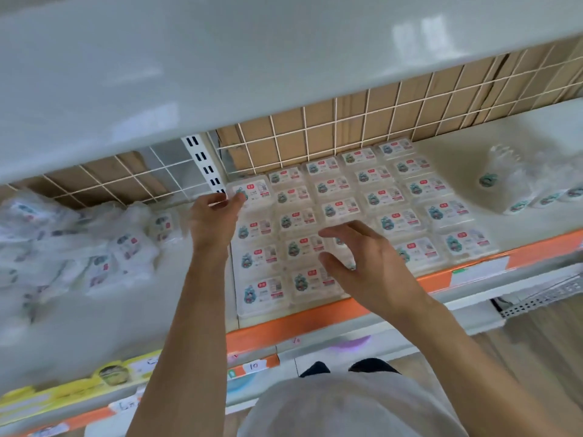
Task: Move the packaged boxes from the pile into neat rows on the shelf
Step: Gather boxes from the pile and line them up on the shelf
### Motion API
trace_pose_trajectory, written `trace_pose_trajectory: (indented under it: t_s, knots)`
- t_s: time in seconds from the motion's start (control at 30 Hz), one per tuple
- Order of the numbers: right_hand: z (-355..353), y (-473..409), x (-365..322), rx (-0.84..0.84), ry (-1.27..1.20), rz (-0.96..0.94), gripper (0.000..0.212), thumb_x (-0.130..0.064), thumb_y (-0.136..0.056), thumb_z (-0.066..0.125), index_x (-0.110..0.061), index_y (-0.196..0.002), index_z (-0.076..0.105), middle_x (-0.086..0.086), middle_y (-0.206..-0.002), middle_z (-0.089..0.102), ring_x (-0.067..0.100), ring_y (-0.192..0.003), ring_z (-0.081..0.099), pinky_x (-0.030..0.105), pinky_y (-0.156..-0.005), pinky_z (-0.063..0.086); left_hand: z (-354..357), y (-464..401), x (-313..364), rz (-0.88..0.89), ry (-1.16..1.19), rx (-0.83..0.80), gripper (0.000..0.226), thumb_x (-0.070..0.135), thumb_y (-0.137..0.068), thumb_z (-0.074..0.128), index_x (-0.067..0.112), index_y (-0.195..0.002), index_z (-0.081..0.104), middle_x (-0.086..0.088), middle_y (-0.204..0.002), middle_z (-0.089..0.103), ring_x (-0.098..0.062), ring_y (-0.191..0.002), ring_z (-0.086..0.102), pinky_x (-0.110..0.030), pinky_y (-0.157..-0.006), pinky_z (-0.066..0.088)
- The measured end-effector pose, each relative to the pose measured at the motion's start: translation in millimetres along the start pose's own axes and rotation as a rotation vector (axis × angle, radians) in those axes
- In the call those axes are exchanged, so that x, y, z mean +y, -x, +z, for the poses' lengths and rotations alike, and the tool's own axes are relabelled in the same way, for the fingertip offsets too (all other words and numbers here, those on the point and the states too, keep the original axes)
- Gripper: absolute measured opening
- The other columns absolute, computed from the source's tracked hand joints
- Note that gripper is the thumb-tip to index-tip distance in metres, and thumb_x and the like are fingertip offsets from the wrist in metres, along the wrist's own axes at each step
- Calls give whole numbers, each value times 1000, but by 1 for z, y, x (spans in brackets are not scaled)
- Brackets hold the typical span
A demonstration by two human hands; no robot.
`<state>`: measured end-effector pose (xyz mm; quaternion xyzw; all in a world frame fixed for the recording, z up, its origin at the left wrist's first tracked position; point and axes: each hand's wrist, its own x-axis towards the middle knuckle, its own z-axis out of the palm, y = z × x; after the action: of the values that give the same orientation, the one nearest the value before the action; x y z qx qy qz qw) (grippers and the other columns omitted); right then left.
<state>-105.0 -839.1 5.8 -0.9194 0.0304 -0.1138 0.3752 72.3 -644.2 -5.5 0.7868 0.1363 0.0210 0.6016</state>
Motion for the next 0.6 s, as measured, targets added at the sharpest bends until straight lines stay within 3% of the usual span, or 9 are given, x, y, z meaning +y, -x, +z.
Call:
trace_pose_trajectory:
  t_s: [0.1, 0.17, 0.23, 0.37, 0.53, 0.6]
  knots:
    - [8, -1, -5, 23, 8, 29, 33, -27, -94, 66, -22, -126, 66, -4, -123, 63, 21, -110, 64, 34, -91, 54, 4, -12, -2, 37, -101, 41, 51, 43, -78, 81, 13, -115, 63, 0, -100, 72, -18, -91, 70, -38, -86, 59]
    - [11, -2, -7, 39, 11, 44, 33, -27, -93, 66, -22, -125, 67, -5, -123, 64, 18, -109, 65, 23, -89, 51, 5, -16, -3, 80, -172, 52, 51, 47, -80, 78, 14, -116, 62, 3, -100, 69, -17, -94, 68, -37, -86, 58]
    - [14, -2, -8, 41, 17, 54, 33, -26, -93, 66, -22, -125, 67, -5, -122, 64, 16, -107, 65, 16, -85, 46, 6, -19, -4, 114, -200, 48, 49, 46, -82, 76, 14, -116, 62, 4, -101, 67, -16, -95, 67, -32, -83, 57]
    - [18, -2, -10, 41, 21, 71, 34, -29, -94, 65, -23, -127, 65, -6, -124, 63, 17, -110, 63, 25, -88, 51, 9, -22, -6, 181, -238, 54, 43, 38, -87, 74, 10, -116, 59, 2, -102, 63, -16, -94, 63, -15, -66, 44]
    - [22, -4, -10, 46, 9, 70, 34, -29, -94, 64, -23, -128, 65, -6, -124, 63, 18, -112, 62, 33, -89, 53, 8, -20, -16, 610, -365, 15, 33, 30, -86, 77, 15, -112, 63, -2, -108, 60, -18, -95, 59, -14, -77, 45]
    - [24, -5, -10, 45, 7, 63, 33, -28, -94, 64, -22, -127, 65, -5, -122, 64, 19, -111, 63, 32, -89, 53, 9, -23, -20, 705, -498, -70, 35, 24, -84, 78, 18, -116, 67, -6, -113, 62, -24, -102, 58, -31, -86, 52]
